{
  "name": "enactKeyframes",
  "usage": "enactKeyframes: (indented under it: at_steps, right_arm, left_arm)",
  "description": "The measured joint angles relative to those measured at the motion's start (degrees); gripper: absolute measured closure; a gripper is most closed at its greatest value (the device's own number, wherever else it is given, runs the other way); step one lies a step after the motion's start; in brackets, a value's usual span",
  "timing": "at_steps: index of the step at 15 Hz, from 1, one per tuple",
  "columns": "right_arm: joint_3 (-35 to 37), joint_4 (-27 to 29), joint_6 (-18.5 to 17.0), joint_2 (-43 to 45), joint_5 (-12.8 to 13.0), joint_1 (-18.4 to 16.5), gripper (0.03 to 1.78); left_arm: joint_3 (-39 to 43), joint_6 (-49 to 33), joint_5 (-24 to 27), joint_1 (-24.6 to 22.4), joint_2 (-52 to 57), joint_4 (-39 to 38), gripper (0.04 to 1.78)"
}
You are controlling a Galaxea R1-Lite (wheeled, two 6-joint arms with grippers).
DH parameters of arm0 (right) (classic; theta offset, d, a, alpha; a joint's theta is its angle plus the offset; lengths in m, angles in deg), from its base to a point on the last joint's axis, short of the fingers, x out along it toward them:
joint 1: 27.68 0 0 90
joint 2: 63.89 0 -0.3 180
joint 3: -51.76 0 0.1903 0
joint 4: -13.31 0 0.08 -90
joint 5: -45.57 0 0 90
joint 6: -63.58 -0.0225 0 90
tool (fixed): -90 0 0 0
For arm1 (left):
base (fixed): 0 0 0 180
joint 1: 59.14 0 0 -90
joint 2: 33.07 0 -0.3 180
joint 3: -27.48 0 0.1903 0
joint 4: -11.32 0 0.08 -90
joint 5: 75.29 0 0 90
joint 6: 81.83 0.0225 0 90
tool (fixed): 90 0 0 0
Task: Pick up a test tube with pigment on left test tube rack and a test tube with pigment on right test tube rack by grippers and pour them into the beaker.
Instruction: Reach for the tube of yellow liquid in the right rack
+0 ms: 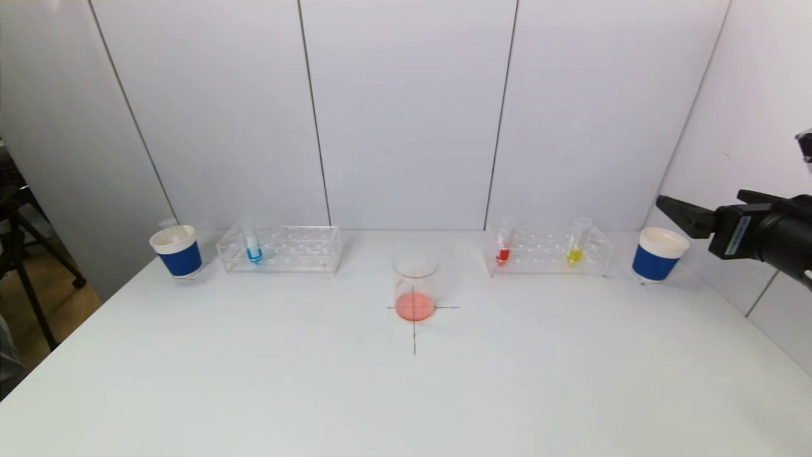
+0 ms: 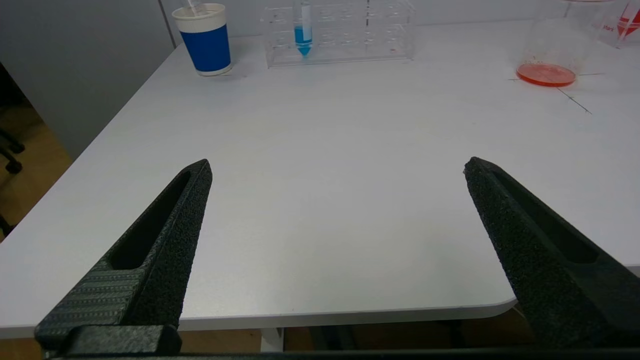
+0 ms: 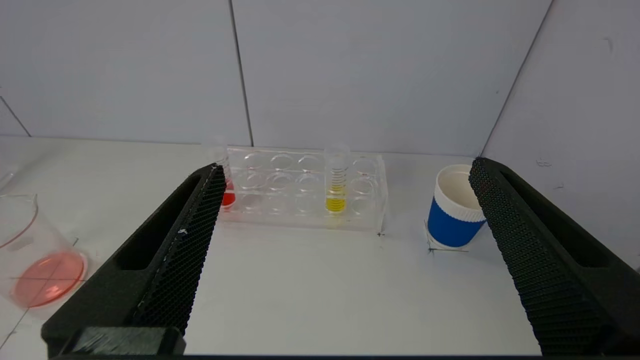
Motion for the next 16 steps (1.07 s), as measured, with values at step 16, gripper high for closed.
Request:
enactKeyframes:
  at_steps: [16]
  right_arm:
    - [1.1,-35.8,-0.8,-33.4,3.5,0.7,0.04]
  left_arm:
    - [0.0,0.0,0.0,0.0,0.0,0.0,0.06]
